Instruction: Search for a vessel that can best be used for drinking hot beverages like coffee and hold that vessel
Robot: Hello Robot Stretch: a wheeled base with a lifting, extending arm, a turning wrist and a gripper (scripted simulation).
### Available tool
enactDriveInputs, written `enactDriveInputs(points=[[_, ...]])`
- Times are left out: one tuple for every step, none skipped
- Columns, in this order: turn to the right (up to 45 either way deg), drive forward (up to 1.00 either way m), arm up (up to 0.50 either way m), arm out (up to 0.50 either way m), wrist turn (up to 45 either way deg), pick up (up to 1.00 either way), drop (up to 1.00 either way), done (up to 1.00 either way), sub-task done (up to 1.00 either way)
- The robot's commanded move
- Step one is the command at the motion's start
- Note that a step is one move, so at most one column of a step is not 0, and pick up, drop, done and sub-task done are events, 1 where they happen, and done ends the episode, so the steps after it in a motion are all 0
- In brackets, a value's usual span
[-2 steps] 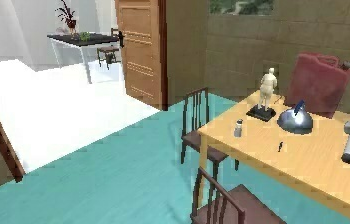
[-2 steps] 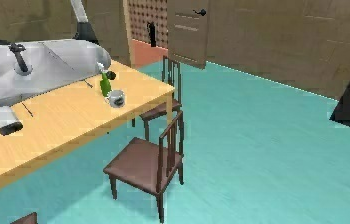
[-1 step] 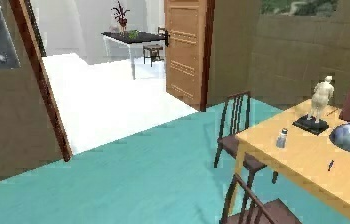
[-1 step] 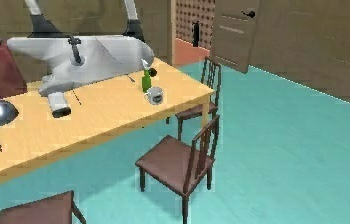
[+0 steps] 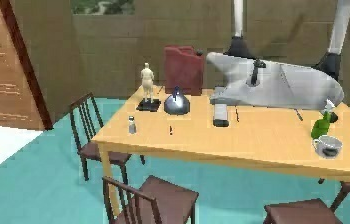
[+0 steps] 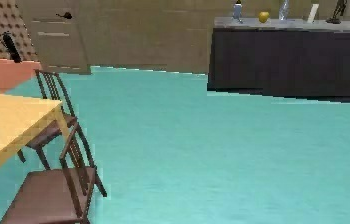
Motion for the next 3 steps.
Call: enactDriveInputs(points=[[45.0, 0.0, 0.0, 0.0, 0.0, 0.0, 0.0, 0.0, 0.0], [30.0, 0.0, 0.0, 0.0, 0.0, 0.0, 0.0, 0.0, 0.0], [0.0, 0.95, 0.0, 0.0, 0.0, 0.0, 0.0, 0.0, 0.0]])
